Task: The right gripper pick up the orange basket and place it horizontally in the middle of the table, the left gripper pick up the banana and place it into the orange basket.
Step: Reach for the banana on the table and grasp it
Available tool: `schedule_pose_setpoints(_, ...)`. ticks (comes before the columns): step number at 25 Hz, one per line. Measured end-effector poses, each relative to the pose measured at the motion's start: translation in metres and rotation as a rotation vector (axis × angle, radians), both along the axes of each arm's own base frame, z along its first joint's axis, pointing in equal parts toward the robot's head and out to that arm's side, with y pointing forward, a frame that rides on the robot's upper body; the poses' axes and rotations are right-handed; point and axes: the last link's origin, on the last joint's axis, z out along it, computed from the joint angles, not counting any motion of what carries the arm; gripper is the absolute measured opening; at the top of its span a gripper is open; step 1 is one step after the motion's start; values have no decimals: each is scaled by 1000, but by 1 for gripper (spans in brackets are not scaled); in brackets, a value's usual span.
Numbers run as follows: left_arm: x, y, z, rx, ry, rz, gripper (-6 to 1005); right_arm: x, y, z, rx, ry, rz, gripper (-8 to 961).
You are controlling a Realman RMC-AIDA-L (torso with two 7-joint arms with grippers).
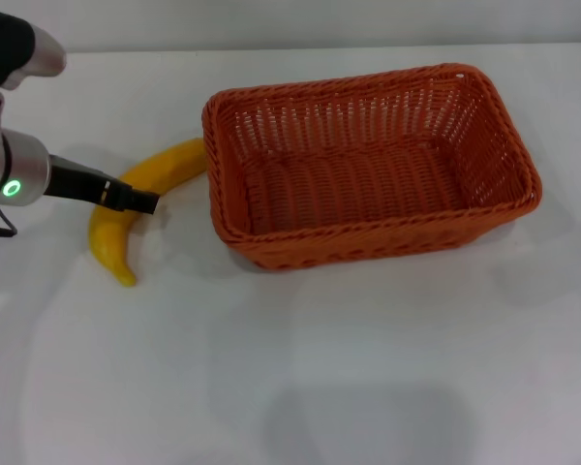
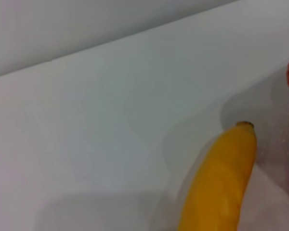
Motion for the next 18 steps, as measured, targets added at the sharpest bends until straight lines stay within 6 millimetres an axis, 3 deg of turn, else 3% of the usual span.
schedule_pose_setpoints(18,-8,1,-9,-10,-1,24,804,-1,0,-1,-4,-3,6,847)
